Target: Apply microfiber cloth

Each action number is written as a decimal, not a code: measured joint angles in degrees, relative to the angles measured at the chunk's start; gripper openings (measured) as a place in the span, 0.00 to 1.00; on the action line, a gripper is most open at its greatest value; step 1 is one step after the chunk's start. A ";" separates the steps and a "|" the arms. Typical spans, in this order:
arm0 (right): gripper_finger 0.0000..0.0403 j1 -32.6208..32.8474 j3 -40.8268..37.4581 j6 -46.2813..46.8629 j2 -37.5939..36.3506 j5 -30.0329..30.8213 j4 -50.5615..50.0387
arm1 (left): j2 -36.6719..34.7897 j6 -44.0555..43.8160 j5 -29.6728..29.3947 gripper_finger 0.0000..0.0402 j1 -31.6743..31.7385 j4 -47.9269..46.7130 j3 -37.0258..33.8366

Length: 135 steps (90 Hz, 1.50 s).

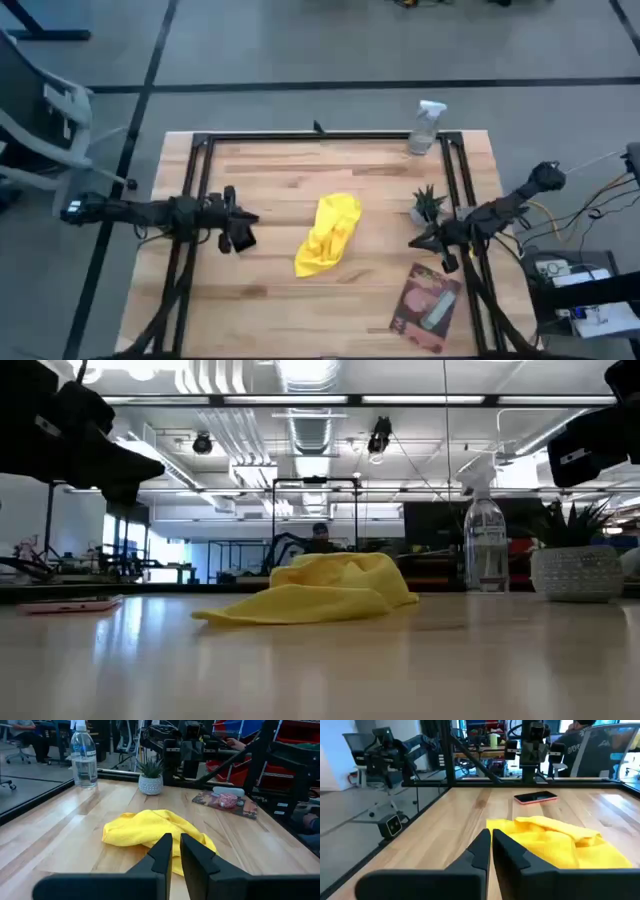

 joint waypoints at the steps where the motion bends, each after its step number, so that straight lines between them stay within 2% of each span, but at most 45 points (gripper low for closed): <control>1: 0.01 0.00 -0.01 0.00 0.00 -0.01 0.01 | 0.00 0.00 -0.01 0.05 0.01 0.00 -0.01; 129: 0.01 -0.02 -0.01 0.01 -0.01 -0.01 0.02 | 0.02 0.00 -0.02 0.05 0.01 -0.02 -0.01; 135: 0.01 -0.02 0.00 -4.24 -0.01 0.14 0.01 | 0.02 0.00 0.00 0.05 0.01 0.00 0.00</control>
